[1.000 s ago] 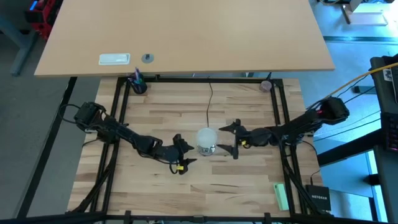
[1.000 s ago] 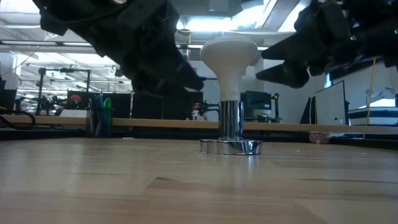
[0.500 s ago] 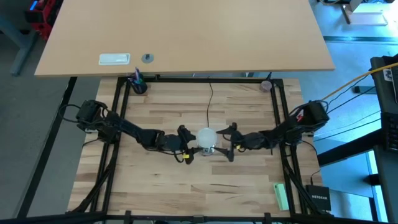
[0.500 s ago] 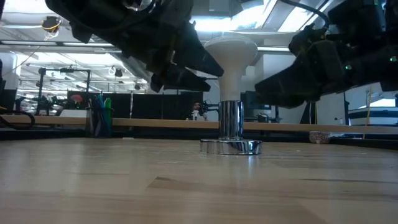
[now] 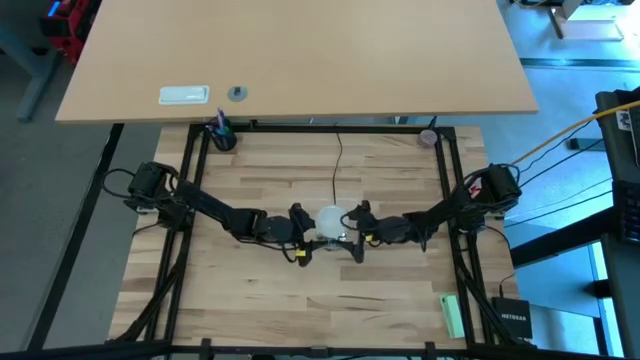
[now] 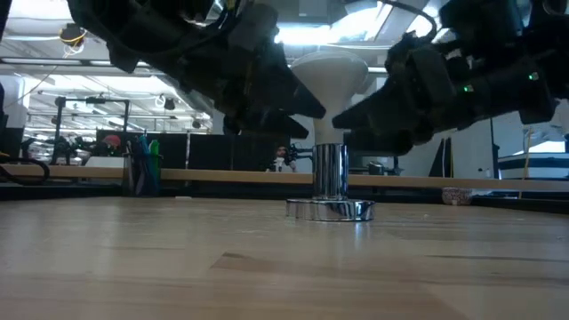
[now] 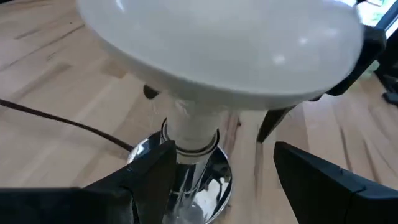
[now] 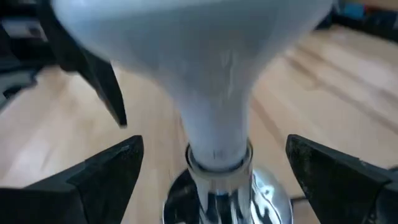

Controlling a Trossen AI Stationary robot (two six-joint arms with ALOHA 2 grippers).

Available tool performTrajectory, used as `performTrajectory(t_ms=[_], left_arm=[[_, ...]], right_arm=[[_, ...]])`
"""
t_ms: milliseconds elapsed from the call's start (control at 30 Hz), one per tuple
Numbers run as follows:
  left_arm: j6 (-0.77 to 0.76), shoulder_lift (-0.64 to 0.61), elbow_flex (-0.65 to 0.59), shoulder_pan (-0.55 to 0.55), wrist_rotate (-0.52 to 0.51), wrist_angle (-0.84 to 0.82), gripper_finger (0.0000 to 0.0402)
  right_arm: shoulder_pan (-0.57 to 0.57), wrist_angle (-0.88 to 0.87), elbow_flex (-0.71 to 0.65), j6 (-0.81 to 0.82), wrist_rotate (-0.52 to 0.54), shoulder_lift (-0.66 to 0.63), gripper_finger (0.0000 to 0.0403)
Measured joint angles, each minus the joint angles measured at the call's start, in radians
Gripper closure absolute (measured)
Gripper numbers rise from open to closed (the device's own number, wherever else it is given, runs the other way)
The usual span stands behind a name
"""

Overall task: Screw lightbulb
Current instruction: Insert the lightbulb into the lamp

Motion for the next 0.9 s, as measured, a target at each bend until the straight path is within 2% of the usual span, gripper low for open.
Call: performTrajectory(t_ms=[100,200,567,667,767,900], left_arm=[[0.023,0.001,0.0,0.002,0.0,0.016,0.0141],[0.05,0.001,0.0,0.002,0.0,0.059,0.0141],[0.062,0.001,0.0,0.016,0.001,0.079,0.0141],[0.052,0.002,0.0,0.023,-0.001,0.116,0.0141],[0.064,0.019,0.0,0.028,-0.003,0.14,0.0141],[0.066,0.076,0.0,0.028,-0.005,0.189,0.0141]], right_arm=[[0.0,-0.094,0.006,0.007,-0.029,0.0,0.0006],[0.0,-0.157,0.006,0.075,0.015,0.0,0.0006],[0.007,-0.167,0.013,0.105,0.013,0.006,0.0006],[0.007,-0.167,0.039,0.094,0.045,0.006,0.0006],[0.006,-0.221,0.065,0.075,0.086,0.006,0.0006],[0.006,-0.257,0.065,0.102,0.09,0.025,0.0006]])
